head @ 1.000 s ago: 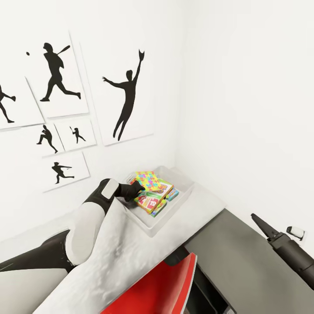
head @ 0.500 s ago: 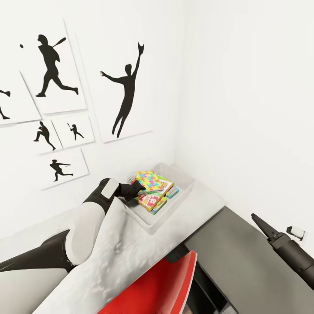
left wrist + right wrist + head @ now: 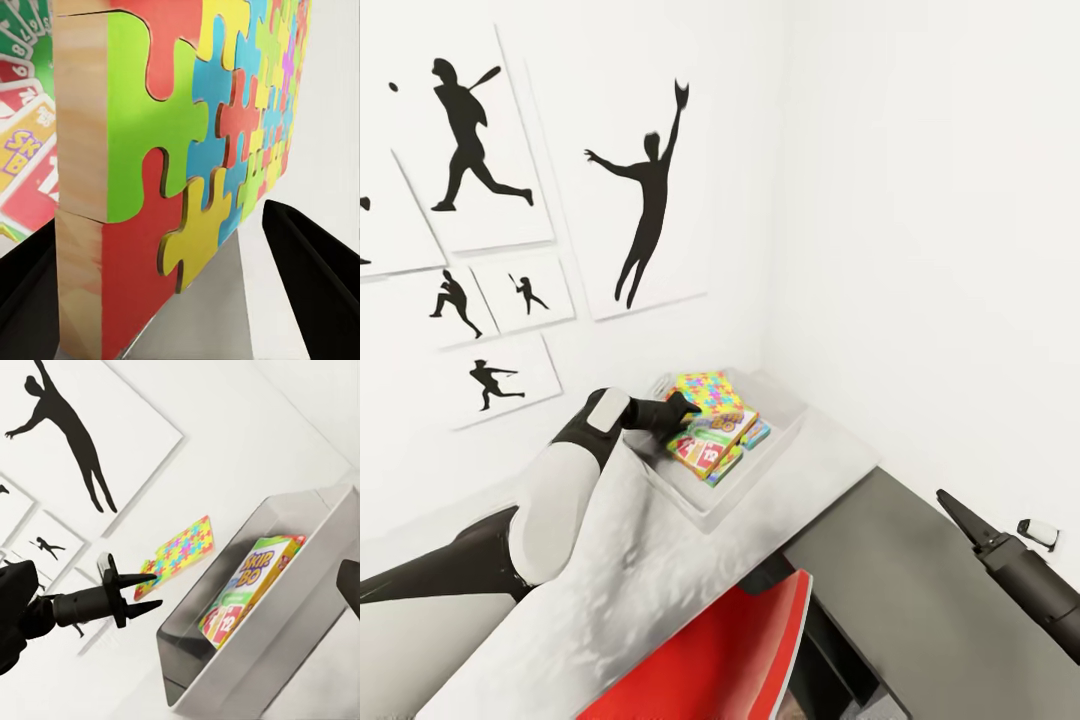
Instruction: Put all the toys in the child's room - the three board games (two on the bed and one on the table), the two jigsaw puzzles on the table, and the tennis ball on the table - inside the toy box on the table in the child's room.
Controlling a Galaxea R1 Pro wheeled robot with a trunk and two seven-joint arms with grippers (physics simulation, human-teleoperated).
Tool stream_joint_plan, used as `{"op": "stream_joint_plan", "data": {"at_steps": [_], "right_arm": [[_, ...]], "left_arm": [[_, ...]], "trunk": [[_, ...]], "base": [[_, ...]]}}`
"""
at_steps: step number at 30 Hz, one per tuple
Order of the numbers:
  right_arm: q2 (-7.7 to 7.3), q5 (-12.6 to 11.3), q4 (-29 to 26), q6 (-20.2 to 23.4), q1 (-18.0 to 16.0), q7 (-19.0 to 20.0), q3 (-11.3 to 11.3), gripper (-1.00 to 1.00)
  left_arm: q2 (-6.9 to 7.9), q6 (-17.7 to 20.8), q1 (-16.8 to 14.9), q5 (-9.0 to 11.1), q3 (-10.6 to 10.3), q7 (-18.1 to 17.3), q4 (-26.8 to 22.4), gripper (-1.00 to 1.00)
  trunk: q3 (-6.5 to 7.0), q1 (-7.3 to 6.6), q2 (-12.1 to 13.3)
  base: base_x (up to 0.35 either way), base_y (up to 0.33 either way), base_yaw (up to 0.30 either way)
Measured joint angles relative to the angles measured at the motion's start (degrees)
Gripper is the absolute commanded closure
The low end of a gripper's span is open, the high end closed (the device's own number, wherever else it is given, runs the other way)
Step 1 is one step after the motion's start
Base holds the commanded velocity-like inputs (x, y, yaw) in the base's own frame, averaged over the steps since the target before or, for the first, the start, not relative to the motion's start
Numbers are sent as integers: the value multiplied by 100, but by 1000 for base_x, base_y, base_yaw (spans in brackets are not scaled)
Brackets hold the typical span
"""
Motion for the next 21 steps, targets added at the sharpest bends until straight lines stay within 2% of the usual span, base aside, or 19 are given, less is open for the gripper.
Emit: {"op": "stream_joint_plan", "data": {"at_steps": [8,14,18,21], "right_arm": [[0,-8,0,6,0,2,-158,-100],[0,-9,0,9,0,2,-194,-100],[0,-9,0,13,0,2,-196,-100],[0,-9,0,16,0,2,-197,-100]], "left_arm": [[0,37,-64,20,-2,0,11,100],[0,60,-67,42,-3,-12,34,100],[0,280,-67,61,-4,-28,36,100],[0,414,-67,123,-7,-186,35,100]], "trunk": [[-75,0,0],[-132,0,0],[-169,0,0],[-197,0,0]], "base": [[0,0,0],[0,0,0],[0,0,0],[0,0,0]]}}
